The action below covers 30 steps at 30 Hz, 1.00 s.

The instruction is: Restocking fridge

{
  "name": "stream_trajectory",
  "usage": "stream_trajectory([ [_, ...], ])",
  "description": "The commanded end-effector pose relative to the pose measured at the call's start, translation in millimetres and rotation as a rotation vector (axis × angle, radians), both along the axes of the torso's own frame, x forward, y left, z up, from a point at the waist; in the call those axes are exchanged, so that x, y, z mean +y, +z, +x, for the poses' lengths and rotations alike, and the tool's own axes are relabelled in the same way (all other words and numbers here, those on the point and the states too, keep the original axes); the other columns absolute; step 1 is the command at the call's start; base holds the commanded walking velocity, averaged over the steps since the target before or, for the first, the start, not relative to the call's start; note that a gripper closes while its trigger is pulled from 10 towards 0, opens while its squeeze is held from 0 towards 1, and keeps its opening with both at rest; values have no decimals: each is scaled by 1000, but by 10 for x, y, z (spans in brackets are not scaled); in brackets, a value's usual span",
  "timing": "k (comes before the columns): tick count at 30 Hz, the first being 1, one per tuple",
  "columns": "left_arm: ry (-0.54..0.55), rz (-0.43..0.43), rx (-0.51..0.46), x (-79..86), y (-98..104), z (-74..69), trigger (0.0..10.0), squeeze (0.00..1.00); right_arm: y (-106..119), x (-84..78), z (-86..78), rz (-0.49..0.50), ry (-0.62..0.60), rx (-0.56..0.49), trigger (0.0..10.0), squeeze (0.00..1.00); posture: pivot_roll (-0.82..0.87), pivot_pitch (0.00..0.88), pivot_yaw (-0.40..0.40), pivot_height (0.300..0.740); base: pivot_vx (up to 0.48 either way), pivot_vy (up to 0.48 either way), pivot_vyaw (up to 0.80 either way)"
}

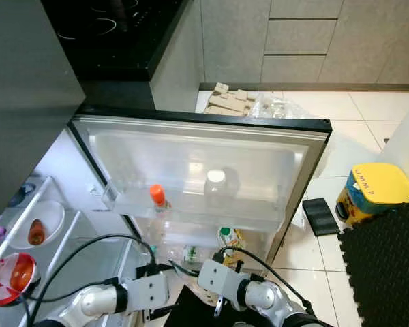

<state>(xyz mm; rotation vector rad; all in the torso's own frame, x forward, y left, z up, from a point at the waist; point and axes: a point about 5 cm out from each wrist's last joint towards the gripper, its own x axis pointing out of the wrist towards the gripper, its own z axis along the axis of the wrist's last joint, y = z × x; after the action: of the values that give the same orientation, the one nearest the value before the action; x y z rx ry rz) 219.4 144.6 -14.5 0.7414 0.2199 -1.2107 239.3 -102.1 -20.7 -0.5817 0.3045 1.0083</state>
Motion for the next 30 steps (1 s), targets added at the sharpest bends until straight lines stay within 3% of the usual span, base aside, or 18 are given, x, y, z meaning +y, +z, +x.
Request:
stream_trajectory([
  [1, -32, 9, 37, -23, -47, -58, 10000, 0, 69, 67, 36, 60, -18, -47, 10000, 0, -138, 100, 64, 740, 0, 0, 0],
  [9, -59, 22, 52, -121, -90, -72, 10000, 0, 153, 177, 49, 139, -1, -90, 10000, 0, -142, 107, 66, 740, 0, 0, 0],
  [14, -50, 39, 29, -170, -118, -63, 10000, 0, 121, 268, -67, 119, 151, -66, 10000, 0, -140, 112, 60, 740, 0, 0, 0],
  [25, 3, 72, 31, -114, -162, -59, 10000, 0, 79, 263, -194, 73, 302, -61, 10000, 0, -138, 119, 55, 740, 0, 0, 0],
  [30, -26, 69, 48, -111, -164, -83, 10000, 0, 134, 263, -180, 130, 297, -76, 10000, 0, -139, 121, 57, 740, 0, 0, 0],
])
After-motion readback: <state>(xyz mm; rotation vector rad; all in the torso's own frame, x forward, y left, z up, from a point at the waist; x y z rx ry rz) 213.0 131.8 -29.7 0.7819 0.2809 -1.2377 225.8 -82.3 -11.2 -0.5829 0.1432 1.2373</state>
